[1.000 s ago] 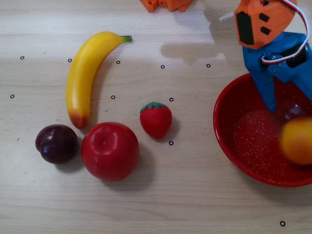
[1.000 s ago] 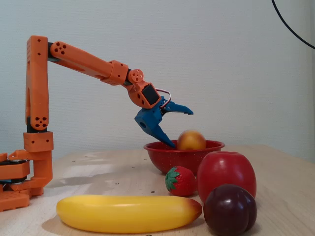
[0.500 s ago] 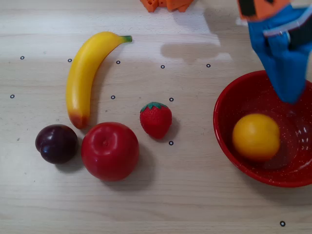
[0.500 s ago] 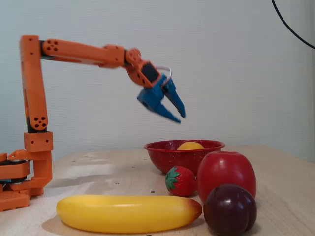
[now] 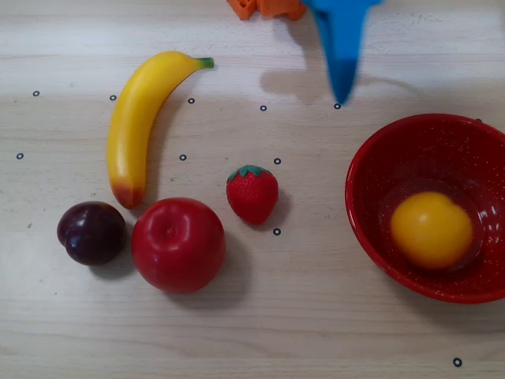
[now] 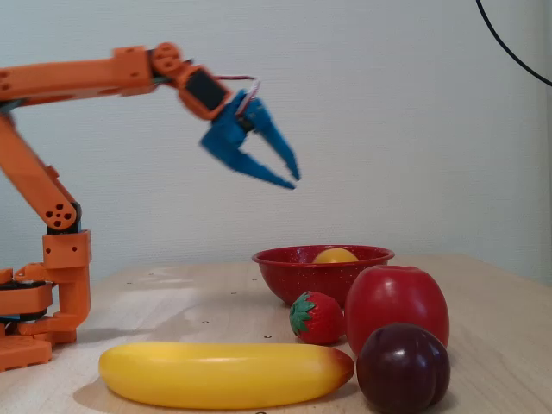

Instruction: Put the peach in the red bowl.

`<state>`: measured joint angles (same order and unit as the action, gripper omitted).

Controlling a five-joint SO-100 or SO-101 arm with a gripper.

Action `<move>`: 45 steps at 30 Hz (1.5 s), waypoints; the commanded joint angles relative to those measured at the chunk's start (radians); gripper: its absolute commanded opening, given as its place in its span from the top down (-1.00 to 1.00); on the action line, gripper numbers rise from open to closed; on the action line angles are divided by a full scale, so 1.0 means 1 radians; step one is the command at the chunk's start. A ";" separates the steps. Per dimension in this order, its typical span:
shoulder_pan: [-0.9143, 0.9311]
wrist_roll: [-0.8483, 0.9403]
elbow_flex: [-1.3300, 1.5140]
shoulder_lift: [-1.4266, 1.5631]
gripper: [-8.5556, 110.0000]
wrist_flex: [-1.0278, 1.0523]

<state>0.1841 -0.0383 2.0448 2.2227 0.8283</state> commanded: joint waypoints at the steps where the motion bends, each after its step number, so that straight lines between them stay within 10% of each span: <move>1: -0.044 -0.023 0.075 0.175 0.85 -0.051; 25: -0.114 -0.086 1.072 0.867 0.85 -0.405; 45: -0.117 0.032 1.074 0.923 0.85 -0.060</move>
<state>0.0905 -0.0169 3.1048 3.1170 0.7670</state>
